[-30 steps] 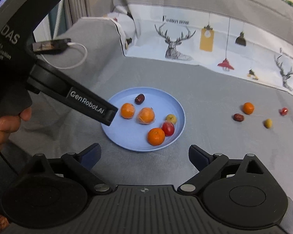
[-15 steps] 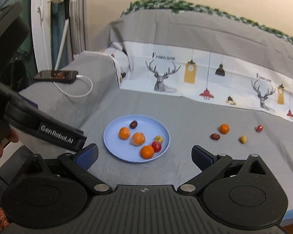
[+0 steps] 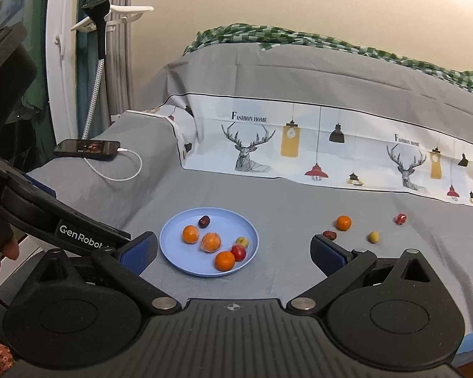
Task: Organize fruits
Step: 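Withdraw both open tools from the plate toward the remaining fruits, then grasp a jujube with the left tool while the right tool grasps a wrapped red tomato, then carry the jujube and red tomato over the plate and open both tools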
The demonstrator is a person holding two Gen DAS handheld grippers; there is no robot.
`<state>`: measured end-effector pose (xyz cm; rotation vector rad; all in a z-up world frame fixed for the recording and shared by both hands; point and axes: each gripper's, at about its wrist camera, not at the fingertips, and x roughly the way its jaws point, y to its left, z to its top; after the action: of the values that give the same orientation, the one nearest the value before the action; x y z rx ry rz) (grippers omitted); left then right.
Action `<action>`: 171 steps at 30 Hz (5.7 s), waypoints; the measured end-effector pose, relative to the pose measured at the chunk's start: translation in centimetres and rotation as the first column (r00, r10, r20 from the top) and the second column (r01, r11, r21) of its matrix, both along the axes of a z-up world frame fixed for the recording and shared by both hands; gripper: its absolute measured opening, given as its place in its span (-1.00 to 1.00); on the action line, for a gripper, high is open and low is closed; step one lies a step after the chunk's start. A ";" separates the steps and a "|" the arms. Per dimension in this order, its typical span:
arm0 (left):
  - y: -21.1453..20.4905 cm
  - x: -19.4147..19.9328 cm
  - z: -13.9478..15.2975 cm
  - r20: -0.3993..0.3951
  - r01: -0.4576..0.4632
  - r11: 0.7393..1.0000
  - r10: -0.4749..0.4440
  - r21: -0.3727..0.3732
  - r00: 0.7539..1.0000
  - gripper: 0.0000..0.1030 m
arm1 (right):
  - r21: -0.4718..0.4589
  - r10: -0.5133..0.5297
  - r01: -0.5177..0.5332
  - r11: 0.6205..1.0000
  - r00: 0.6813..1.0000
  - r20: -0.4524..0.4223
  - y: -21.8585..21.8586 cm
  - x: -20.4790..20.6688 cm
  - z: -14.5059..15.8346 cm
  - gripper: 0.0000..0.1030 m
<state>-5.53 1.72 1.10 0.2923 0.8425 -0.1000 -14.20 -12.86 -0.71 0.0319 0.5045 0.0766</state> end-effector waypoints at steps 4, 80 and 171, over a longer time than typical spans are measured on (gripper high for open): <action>-0.9 0.2 -0.2 -0.004 0.012 1.000 -0.012 0.009 1.000 0.99 | 0.014 -0.019 0.019 1.000 1.000 -0.001 -0.7 0.0 -0.3 0.98; -15.1 14.0 -3.2 -0.031 0.282 0.947 -0.290 -0.154 0.957 -0.56 | 0.144 -0.356 0.354 0.924 0.934 -0.006 -25.0 19.3 -6.8 -0.40; 1.5 22.5 -12.7 -0.197 0.022 0.990 -0.049 -0.137 0.979 -0.37 | -0.057 0.147 -0.172 0.983 0.940 -0.307 2.3 23.4 -13.0 -0.38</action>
<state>16.93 3.21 -11.61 0.1719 1.0257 -0.2216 9.24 -10.57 -13.69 -0.0809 0.8159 0.2120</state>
